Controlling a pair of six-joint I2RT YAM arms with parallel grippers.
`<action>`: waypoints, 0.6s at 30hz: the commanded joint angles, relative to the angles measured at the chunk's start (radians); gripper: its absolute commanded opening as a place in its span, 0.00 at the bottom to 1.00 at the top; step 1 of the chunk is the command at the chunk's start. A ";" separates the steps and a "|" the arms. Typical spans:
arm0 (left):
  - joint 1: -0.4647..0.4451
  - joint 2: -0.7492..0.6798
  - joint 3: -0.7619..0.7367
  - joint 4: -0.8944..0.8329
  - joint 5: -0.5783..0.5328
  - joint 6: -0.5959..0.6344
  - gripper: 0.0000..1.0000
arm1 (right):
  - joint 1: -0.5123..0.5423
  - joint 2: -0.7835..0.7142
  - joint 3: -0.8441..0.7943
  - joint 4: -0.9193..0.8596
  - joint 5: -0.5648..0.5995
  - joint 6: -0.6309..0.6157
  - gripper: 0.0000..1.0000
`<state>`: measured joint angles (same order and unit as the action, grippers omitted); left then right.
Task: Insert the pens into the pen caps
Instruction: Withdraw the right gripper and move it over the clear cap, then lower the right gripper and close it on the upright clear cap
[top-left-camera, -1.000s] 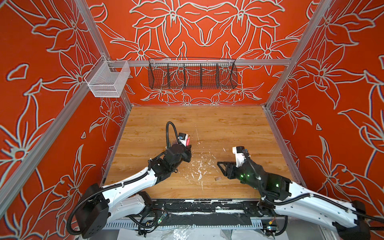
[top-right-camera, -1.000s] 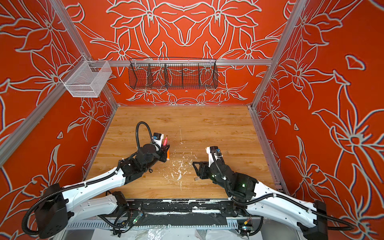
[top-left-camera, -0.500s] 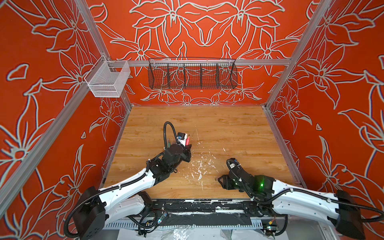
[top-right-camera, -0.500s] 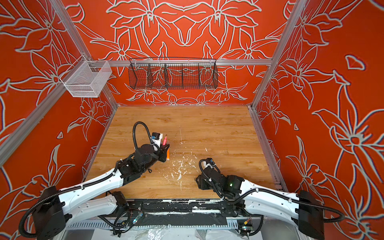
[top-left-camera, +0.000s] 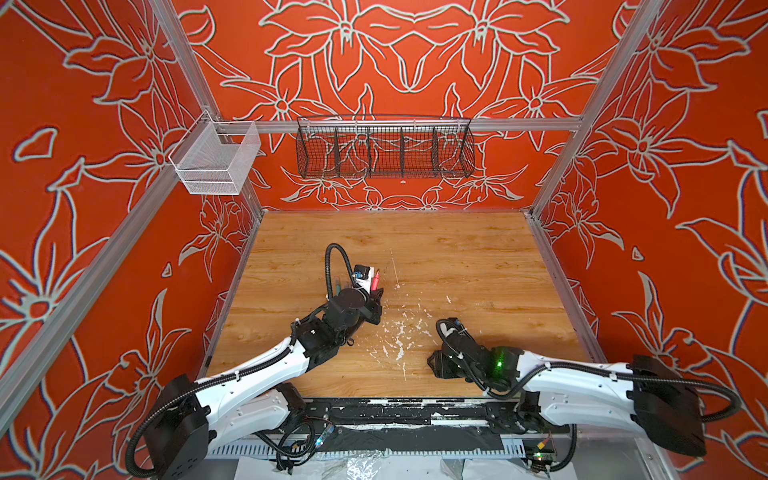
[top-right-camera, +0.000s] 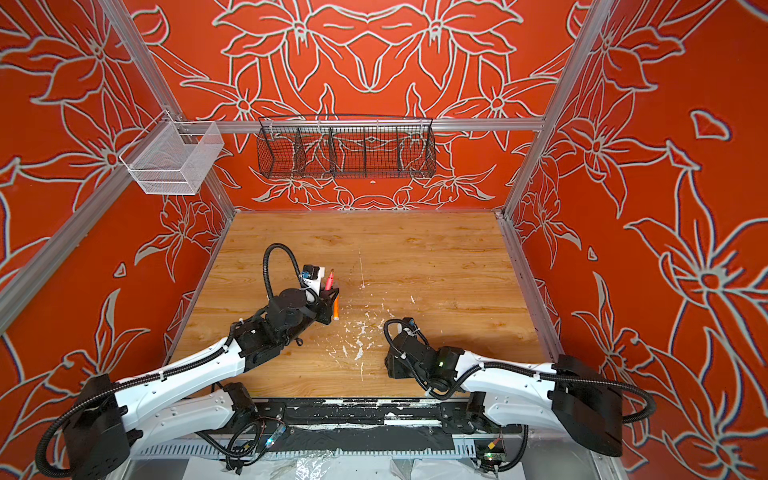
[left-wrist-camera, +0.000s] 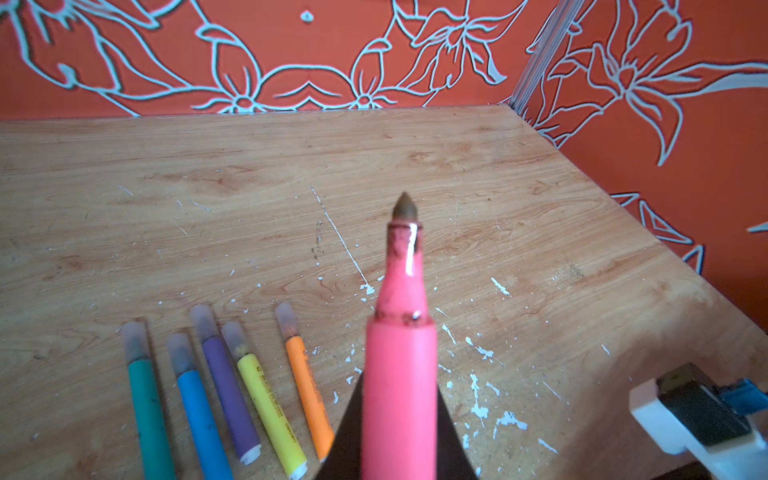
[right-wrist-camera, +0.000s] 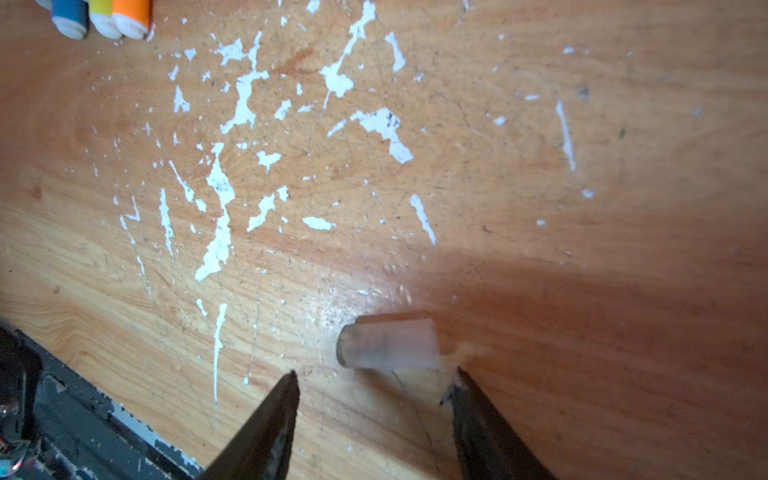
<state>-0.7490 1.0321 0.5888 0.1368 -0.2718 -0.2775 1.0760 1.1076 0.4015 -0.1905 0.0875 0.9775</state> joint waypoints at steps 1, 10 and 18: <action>0.000 -0.009 -0.003 0.014 0.003 -0.001 0.00 | 0.004 0.038 0.036 0.015 0.006 -0.001 0.60; 0.000 -0.012 -0.002 0.010 0.003 0.001 0.00 | 0.006 0.168 0.139 0.007 0.012 -0.050 0.60; 0.001 -0.016 -0.002 0.007 0.006 0.002 0.00 | 0.015 0.273 0.259 -0.115 0.064 -0.099 0.57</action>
<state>-0.7490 1.0321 0.5888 0.1368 -0.2672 -0.2775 1.0779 1.3705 0.6228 -0.2173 0.1005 0.9062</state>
